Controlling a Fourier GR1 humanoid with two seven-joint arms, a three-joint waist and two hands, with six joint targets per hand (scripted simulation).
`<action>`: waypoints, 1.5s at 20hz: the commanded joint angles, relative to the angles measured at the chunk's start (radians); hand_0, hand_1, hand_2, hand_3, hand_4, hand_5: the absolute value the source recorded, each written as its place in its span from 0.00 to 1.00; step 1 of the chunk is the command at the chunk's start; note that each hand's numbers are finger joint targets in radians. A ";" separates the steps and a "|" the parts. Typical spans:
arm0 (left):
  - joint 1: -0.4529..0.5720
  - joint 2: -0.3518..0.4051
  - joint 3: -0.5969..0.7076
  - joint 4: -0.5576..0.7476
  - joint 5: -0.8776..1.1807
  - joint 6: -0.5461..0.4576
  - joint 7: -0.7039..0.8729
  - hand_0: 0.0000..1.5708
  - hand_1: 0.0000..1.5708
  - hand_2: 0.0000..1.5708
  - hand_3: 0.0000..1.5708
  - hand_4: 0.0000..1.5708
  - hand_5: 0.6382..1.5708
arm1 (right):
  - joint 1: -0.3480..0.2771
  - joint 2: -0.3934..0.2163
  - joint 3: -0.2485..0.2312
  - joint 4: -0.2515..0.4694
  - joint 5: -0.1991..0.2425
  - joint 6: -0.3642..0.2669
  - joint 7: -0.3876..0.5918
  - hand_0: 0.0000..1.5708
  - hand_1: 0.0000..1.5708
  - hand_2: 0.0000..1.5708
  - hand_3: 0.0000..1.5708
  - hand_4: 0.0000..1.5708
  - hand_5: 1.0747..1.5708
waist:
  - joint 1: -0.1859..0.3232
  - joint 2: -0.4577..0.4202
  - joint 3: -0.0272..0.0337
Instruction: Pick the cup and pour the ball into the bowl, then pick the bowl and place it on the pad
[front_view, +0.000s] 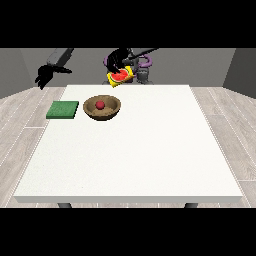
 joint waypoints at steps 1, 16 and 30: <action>0.000 -0.012 0.003 -0.007 -0.052 -0.016 0.002 0.96 0.96 1.00 1.00 0.77 0.88 | -0.050 -0.001 0.001 0.006 -0.017 0.008 0.058 0.00 0.00 0.00 0.00 0.13 0.95 | -0.009 0.041 -0.0001; 0.223 0.022 0.547 -0.305 0.674 0.307 -0.227 0.82 0.82 1.00 0.97 0.63 0.99 | -0.057 -0.034 -0.086 0.014 -0.087 -0.046 0.065 0.00 0.00 0.00 0.00 0.15 0.98 | 0.232 0.202 -0.0053; 0.358 -0.013 0.776 -0.192 1.234 0.239 -0.555 0.00 0.00 0.00 0.00 0.00 0.94 | -0.114 0.176 0.032 -0.096 -0.061 -0.128 0.141 0.00 0.00 0.00 0.00 0.15 0.96 | 0.102 0.233 -0.0015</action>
